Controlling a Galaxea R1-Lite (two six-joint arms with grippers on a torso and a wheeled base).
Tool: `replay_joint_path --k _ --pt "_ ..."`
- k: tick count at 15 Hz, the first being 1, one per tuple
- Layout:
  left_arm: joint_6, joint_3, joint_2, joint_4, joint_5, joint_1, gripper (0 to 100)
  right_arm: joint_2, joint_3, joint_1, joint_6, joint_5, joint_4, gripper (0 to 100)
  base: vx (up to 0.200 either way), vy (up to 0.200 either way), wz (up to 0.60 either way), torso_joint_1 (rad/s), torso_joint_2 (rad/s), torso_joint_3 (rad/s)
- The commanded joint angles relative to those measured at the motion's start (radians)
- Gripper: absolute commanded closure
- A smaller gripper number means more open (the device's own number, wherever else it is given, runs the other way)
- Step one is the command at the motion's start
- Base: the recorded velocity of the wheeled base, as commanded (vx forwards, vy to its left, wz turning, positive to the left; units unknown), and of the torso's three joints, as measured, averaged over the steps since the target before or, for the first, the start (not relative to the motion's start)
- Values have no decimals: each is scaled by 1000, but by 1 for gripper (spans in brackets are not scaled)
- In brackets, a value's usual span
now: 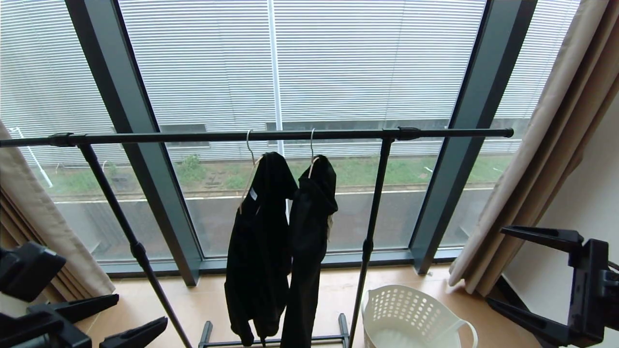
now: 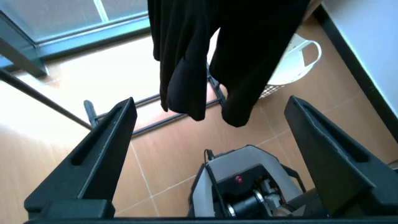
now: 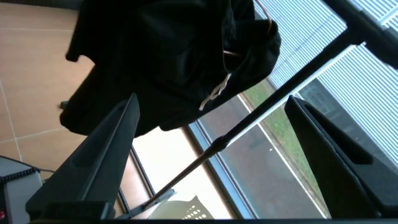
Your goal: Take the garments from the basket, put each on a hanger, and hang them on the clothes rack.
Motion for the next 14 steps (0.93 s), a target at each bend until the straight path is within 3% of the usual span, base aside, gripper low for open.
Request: replay_joint_path --k 1,2,3,4,5,8,11,14 --pt "2 102 -196 -1 5 -5 0 -255 152 1 118 -141 1 0 0 0 0 0 0 0" --pt "2 111 -213 -1 11 -5 0 -290 177 1 151 -175 5 0 0 0 0 0 0 0" --pt "-1 117 -231 -1 57 1 0 -364 208 -1 210 -278 41 0 0 0 0 0 0 0" --pt "-1 122 -236 1 86 3 0 -391 212 -1 232 -324 67 0 0 0 0 0 0 0" --pt "0 145 -247 -1 158 3 0 -460 208 -1 289 -451 165 0 0 0 0 0 0 0" --pt "0 174 -297 -1 223 4 0 -557 198 -1 361 -612 291 0 0 0 0 0 0 0" --pt "2 183 -323 1 279 4 0 -630 203 -4 419 -729 381 0 0 0 0 0 0 0" --pt "36 246 -406 6 336 4 0 -773 224 -5 427 -747 469 0 0 0 0 0 0 0"
